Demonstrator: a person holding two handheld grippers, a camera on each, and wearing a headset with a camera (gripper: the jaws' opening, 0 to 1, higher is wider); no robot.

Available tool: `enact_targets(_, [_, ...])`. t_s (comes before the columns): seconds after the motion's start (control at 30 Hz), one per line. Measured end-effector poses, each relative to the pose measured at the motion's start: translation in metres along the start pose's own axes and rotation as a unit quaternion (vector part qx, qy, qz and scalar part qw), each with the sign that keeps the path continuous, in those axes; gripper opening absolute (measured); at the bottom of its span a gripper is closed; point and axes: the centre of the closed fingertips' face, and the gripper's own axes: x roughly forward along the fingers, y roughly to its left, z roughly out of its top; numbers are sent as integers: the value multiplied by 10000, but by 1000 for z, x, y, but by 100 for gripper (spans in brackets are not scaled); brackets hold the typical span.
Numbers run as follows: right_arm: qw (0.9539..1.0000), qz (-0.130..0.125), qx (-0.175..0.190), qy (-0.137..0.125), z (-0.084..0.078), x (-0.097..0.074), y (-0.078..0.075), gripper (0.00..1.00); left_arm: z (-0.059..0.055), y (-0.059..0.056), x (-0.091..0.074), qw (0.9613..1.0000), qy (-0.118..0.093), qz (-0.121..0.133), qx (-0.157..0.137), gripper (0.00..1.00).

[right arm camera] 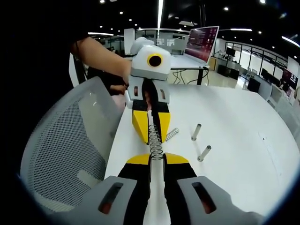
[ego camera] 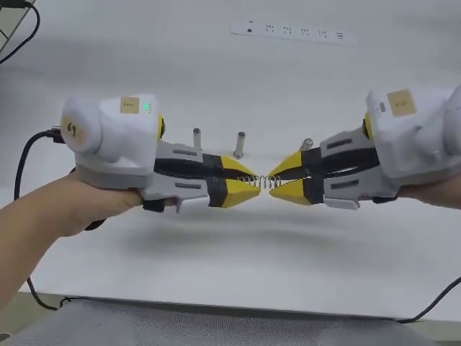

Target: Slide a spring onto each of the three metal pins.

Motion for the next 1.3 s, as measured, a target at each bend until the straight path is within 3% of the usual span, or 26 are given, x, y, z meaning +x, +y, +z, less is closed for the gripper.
enact_targets(0.17, [9999, 14, 28, -129, 8, -4, 1, 7, -5, 0, -1, 9999, 111, -15, 61, 2])
enact_targets(1.2, [9994, 127, -19, -328, 24, -6, 4, 7, -4, -1, -3, 9999, 37, -64, 83, 2])
enact_targets(1.3, [9988, 124, 53, -468, 29, -7, 4, 7, -5, -1, -3, 9999, 57, -48, 99, 2])
